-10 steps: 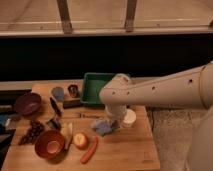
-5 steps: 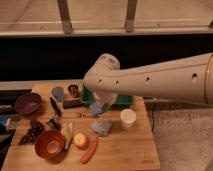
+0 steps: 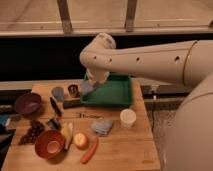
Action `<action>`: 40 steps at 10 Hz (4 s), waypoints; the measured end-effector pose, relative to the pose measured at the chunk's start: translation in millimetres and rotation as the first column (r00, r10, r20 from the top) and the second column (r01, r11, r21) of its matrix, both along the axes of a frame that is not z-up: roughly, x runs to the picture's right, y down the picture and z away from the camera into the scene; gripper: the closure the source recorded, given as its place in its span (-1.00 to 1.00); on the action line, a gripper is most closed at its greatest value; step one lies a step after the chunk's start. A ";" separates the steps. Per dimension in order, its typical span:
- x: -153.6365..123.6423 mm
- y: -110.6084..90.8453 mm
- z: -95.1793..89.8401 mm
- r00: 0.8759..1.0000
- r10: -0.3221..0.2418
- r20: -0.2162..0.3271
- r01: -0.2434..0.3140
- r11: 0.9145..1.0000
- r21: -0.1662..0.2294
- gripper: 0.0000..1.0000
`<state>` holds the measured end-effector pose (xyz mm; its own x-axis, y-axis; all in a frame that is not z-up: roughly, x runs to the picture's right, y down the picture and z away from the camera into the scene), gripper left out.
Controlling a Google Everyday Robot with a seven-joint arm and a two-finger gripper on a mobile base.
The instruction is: Place sponge in purple bowl
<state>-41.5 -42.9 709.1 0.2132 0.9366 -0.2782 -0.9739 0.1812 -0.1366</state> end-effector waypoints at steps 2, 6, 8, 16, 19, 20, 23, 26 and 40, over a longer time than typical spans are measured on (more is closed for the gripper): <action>0.6 -0.2 0.1 1.000 0.001 -0.001 -0.001 1.000 0.000 1.00; 3.4 -0.2 2.3 1.000 -0.008 -0.007 0.008 1.000 -0.002 1.00; -7.8 -5.8 10.8 0.999 -0.049 0.005 0.049 0.999 0.004 1.00; -167.8 -21.3 37.5 0.955 -0.141 0.262 0.124 0.989 0.081 1.00; -228.0 -14.2 44.6 0.908 -0.163 0.387 0.137 0.986 0.093 1.00; -249.5 -9.6 46.7 0.884 -0.183 0.430 0.158 0.983 0.093 1.00; -293.6 17.7 50.2 0.822 -0.234 0.519 0.232 0.970 0.069 1.00; -316.8 39.2 52.8 0.776 -0.274 0.568 0.292 0.954 0.062 1.00; -349.9 46.5 109.0 0.756 -0.165 0.633 0.204 0.979 0.011 1.00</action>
<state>-391.4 3.7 818.0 0.5256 0.8479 -0.0696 -0.6146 0.3219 -0.7202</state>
